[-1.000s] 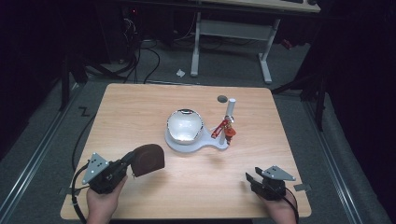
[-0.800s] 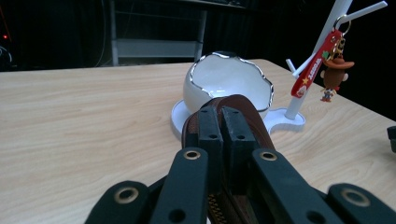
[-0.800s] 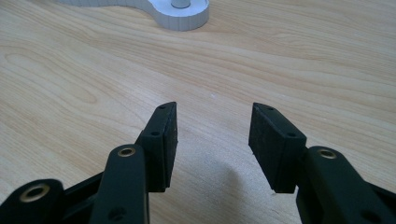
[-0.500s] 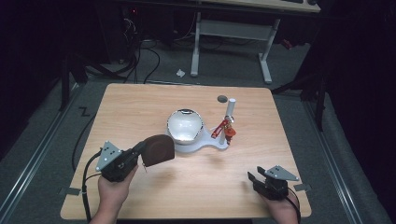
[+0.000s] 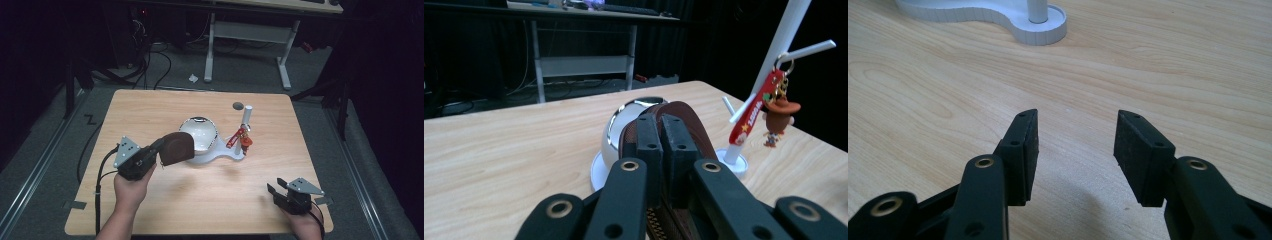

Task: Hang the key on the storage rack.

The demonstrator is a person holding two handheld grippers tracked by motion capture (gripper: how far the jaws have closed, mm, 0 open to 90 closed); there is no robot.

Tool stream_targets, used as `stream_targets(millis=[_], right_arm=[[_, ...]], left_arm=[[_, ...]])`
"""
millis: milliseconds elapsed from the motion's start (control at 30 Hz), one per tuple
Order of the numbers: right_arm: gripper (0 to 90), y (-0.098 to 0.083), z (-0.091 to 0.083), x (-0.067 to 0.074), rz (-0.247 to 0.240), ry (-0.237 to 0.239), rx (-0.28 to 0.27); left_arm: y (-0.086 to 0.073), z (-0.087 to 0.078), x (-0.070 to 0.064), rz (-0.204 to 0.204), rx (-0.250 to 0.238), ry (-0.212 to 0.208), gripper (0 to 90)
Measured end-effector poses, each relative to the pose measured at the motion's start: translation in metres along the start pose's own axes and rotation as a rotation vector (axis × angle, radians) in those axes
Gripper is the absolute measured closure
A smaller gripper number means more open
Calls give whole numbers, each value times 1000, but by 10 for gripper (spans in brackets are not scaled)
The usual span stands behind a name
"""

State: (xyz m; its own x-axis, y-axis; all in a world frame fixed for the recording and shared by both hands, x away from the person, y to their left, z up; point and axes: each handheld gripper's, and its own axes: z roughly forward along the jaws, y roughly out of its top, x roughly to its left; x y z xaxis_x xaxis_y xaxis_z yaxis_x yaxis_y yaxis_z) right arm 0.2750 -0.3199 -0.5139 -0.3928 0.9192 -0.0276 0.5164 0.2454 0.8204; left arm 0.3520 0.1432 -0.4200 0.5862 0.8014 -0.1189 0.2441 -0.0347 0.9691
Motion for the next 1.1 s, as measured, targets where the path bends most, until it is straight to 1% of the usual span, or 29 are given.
stream_targets(millis=[100,267,433,500,633,700,833,933,1100], right_arm=[[529,0,0,-1,9,1,-2],[530,0,0,-1,4,7,-2],[530,0,0,0,2,13,0],[530,-1,1,0,2,16,-1],[531,-1,1,-1,10,18,1],[532,-1,1,-1,11,20,2],[532,-1,1,-2,9,23,2],[532,-1,1,-2,11,25,3],[533,-1,1,-2,24,34,3]], left_arm=[[5,8,0,4,6,3,877],[10,23,1,8,24,12,877],[12,36,3,8,39,22,877],[13,42,3,13,53,24,877],[13,52,7,5,75,32,877],[13,56,8,7,88,41,877],[14,61,11,26,122,58,876],[14,64,14,18,139,66,876],[15,72,13,32,167,80,875]])
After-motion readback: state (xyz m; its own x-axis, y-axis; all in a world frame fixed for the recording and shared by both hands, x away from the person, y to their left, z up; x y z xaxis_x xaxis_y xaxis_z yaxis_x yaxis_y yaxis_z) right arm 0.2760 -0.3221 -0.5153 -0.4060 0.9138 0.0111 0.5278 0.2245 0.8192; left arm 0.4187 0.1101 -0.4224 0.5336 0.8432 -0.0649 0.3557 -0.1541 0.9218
